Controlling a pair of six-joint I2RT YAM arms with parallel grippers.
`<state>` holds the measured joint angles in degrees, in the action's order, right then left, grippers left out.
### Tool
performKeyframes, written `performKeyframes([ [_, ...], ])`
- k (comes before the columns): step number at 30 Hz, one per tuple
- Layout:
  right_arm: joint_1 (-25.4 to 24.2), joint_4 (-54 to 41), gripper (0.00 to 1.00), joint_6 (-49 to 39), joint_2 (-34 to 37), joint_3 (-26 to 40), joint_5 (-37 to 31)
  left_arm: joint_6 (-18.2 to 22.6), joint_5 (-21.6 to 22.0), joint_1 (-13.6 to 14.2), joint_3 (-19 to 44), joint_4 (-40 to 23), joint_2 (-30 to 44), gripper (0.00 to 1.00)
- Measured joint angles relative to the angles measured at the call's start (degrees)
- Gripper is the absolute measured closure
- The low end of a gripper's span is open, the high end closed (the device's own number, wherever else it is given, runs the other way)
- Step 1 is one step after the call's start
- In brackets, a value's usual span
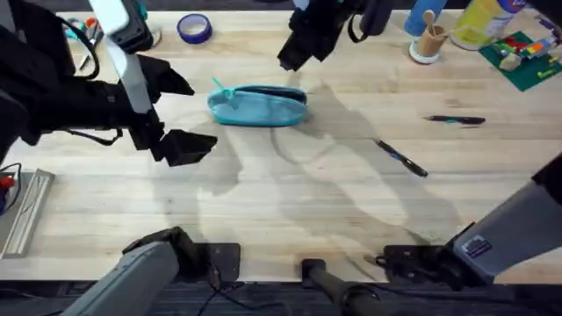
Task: Unzip the bag, pick up the pens from the table one at a time and place them inside, then zip the bag closed.
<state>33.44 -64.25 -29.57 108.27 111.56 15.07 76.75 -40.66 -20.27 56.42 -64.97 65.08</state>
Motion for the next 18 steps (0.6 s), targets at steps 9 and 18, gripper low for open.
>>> performKeyframes([
  [9, 1.54, 0.82, 0.971, -13.71, 0.00, 0.03, 0.02, 0.00, 0.00, 0.00, 0.00, 0.00, 0.00, 0.008],
  [18, 1.54, 2.62, 0.971, -19.35, 3.30, 0.16, 0.01, 0.00, 0.00, 0.00, 0.00, 0.00, 0.00, 0.007],
])
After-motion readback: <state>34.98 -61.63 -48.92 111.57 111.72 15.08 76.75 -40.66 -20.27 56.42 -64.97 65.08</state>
